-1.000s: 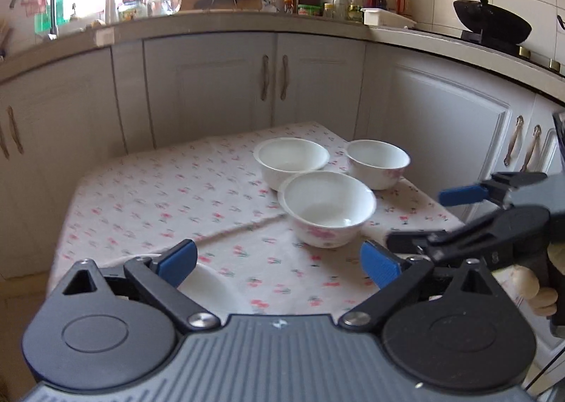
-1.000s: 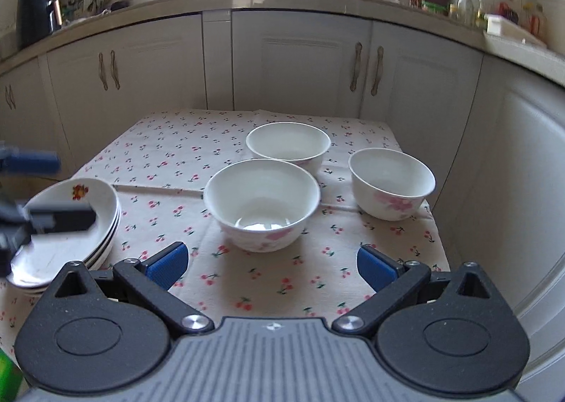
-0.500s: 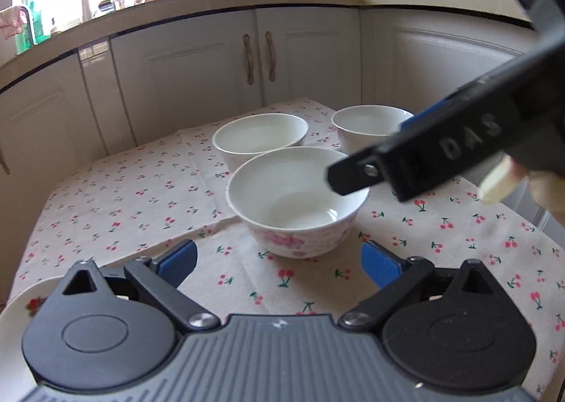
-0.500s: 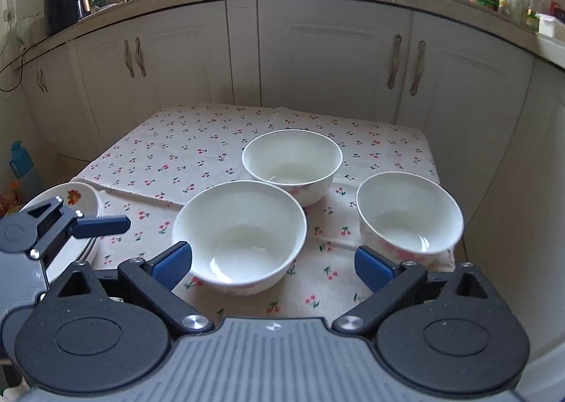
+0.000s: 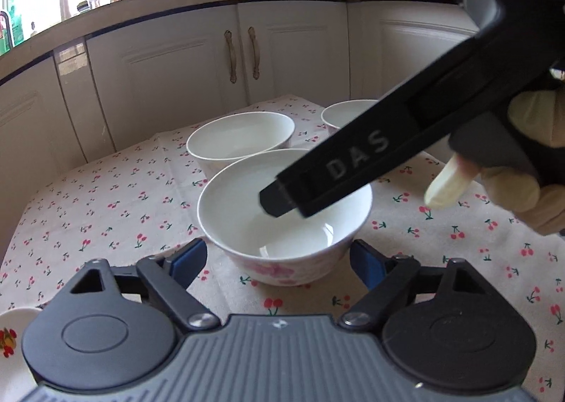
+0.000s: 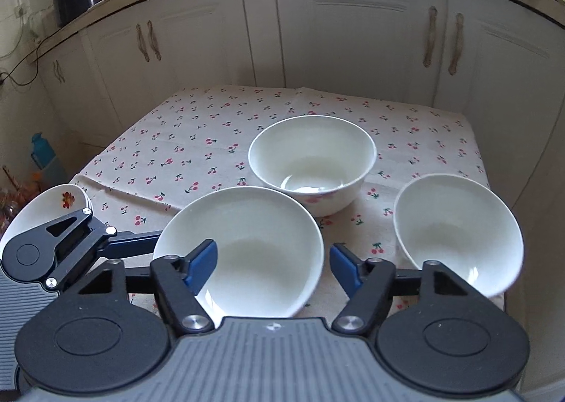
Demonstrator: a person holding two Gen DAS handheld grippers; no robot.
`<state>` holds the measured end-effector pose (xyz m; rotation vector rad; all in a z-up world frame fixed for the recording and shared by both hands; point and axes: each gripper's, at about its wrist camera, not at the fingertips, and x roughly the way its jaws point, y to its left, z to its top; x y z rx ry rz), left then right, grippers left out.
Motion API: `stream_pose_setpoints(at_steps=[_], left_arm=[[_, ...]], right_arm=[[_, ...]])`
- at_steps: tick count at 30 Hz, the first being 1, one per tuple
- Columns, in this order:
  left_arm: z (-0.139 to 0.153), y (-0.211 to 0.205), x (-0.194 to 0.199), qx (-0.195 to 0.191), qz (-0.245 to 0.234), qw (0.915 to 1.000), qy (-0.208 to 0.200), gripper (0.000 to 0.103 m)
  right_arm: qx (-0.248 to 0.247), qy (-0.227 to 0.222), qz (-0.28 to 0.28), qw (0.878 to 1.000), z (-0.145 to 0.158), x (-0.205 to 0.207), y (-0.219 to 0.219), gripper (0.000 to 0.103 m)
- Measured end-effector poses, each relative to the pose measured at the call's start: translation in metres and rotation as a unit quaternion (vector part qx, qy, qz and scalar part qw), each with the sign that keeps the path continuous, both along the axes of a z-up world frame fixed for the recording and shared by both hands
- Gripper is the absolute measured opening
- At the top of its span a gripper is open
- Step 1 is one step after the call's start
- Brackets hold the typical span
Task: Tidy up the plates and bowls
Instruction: 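Grip a pink-flowered white bowl rim with the right tool while the left tool withdraws, then carry the bowl with the right tool beside the plate stack and release it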
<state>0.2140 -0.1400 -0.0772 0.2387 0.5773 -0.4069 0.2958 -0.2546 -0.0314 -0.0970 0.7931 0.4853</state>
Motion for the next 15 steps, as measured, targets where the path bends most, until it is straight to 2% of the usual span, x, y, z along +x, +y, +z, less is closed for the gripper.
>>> stream_pose_setpoints(at_steps=[6,10,15], left_arm=[[0.000,0.003,0.003,-0.007,-0.008,0.9999,0.003,0.086],[0.003,0.004,0.002,-0.006,-0.016,0.9998,0.012,0.085],[0.009,0.009,-0.008,-0.002,-0.032,0.9993,0.018,0.085]], right_arm=[[0.005,0.008,0.001,1.000,-0.002,0.005,0.002,0.067],[0.022,0.020,-0.011,1.000,0.001,0.003,-0.002,0.067],[0.016,0.021,-0.019,0.999,0.006,-0.012,0.002,0.067]])
